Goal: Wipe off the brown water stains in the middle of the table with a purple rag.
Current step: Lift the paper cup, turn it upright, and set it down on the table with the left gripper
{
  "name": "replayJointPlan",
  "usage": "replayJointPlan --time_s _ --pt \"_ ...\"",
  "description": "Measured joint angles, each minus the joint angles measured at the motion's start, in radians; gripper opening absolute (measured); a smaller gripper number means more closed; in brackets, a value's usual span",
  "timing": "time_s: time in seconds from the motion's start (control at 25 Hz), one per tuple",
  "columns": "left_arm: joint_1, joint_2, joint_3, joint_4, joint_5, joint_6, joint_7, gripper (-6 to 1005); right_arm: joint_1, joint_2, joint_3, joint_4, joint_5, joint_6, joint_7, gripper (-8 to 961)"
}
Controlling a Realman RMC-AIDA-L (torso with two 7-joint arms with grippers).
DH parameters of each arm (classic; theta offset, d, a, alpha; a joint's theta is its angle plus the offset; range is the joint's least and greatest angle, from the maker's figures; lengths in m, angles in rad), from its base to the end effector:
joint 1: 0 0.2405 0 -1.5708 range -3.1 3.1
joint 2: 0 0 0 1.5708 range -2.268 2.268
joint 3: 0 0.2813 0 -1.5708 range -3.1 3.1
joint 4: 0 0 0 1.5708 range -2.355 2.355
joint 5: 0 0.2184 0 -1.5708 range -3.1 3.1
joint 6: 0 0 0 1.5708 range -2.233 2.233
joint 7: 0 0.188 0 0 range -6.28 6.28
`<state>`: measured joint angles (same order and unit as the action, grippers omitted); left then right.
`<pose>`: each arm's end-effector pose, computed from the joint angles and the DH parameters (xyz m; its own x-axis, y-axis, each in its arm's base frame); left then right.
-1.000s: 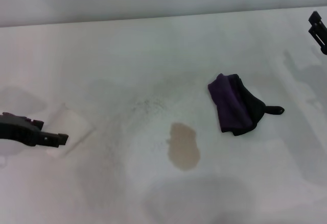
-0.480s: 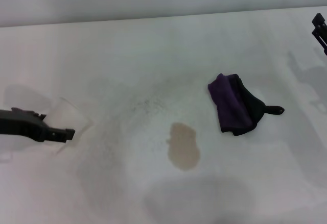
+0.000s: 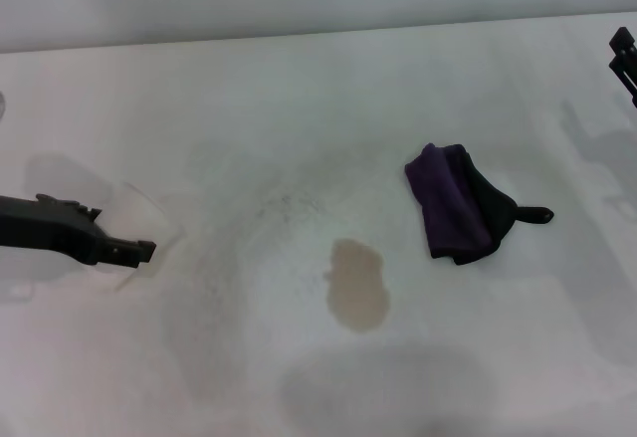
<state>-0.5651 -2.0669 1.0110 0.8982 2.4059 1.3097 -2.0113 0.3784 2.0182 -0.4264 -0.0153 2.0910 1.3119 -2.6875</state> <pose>-0.3045 0.3950 -0.0552 0.7629 0.6452 0.0404 0.6182 -0.7099 -0.3374 0.3987 0.3550 0.0228 0.6221 0.0510 -0.7813 -0.7752 -0.1001 -0.6238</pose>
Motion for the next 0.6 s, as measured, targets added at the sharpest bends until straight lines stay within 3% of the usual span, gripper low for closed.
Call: replayJointPlan --time_s 0.4,0.6 --pt "-0.009 -0.003 0.013 -0.018 -0.002 -0.039 0.021 836 0.010 -0.001 0.010 -0.008 0.000 -0.002 0.000 829" --pt "0.014 -0.006 0.013 0.025 -0.100 -0.039 0.067 809 0.010 -0.001 0.011 -0.009 0.000 0.006 0.000 829"
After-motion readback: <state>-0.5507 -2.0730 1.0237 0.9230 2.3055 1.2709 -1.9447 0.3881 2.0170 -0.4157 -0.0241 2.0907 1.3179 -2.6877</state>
